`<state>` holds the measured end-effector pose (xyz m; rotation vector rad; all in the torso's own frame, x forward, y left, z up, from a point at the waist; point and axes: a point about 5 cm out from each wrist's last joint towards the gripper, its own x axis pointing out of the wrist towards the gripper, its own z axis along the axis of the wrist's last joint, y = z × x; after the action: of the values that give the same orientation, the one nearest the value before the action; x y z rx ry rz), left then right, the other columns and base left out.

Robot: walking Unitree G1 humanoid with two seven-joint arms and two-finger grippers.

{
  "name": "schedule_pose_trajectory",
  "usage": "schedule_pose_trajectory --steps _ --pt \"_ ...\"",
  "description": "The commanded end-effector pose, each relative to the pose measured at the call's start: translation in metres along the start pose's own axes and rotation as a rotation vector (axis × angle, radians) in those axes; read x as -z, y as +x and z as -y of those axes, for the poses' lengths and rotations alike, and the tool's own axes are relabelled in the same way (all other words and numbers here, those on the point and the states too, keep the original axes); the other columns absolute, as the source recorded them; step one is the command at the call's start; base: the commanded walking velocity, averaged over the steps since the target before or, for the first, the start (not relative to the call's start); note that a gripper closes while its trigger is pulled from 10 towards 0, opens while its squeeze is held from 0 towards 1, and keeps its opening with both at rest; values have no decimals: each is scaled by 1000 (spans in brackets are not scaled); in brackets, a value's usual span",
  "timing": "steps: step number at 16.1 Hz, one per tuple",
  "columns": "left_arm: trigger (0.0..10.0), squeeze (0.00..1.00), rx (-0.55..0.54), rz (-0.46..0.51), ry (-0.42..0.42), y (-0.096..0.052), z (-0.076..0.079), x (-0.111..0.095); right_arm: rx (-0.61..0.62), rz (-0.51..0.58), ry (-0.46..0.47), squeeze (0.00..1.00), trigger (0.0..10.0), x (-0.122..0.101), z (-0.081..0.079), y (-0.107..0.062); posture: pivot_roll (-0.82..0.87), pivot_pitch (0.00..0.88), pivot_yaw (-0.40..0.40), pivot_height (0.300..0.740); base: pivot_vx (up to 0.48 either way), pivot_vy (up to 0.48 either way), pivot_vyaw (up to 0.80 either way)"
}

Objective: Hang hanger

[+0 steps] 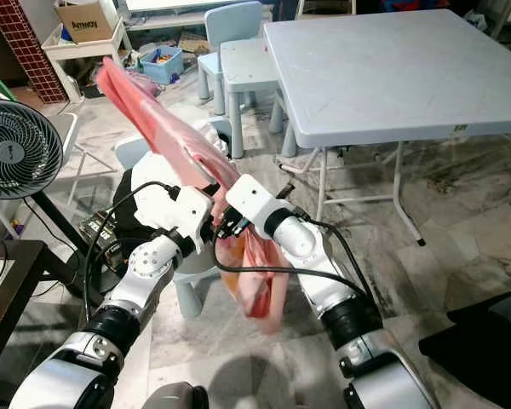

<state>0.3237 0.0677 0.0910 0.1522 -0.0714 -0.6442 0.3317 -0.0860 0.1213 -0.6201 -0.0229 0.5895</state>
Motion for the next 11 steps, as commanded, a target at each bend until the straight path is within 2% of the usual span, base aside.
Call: schedule_pose_trajectory --steps 1,2,4,7,11 --pt "10000 0 -55 42 20 1 -11 -9 -39 -29 57 0 10000 8 -7 -1 -54 0 45 740 0 0 0" --pt "10000 0 -67 42 27 1 -13 -9 -84 -18 93 0 10000 7 -12 -3 -54 0 45 740 0 0 0" --pt "10000 0 -128 30 58 0 -24 -10 -250 -20 70 0 10000 13 -28 -18 -54 0 45 740 0 0 0" --pt "10000 0 -182 5 73 -3 -36 -8 -346 -61 85 0 10000 26 -26 -40 -54 0 45 740 0 0 0" --pt "10000 0 -223 -7 89 -5 -44 -7 -537 -149 -1 0 10000 44 -22 -75 -61 0 45 740 0 0 0"
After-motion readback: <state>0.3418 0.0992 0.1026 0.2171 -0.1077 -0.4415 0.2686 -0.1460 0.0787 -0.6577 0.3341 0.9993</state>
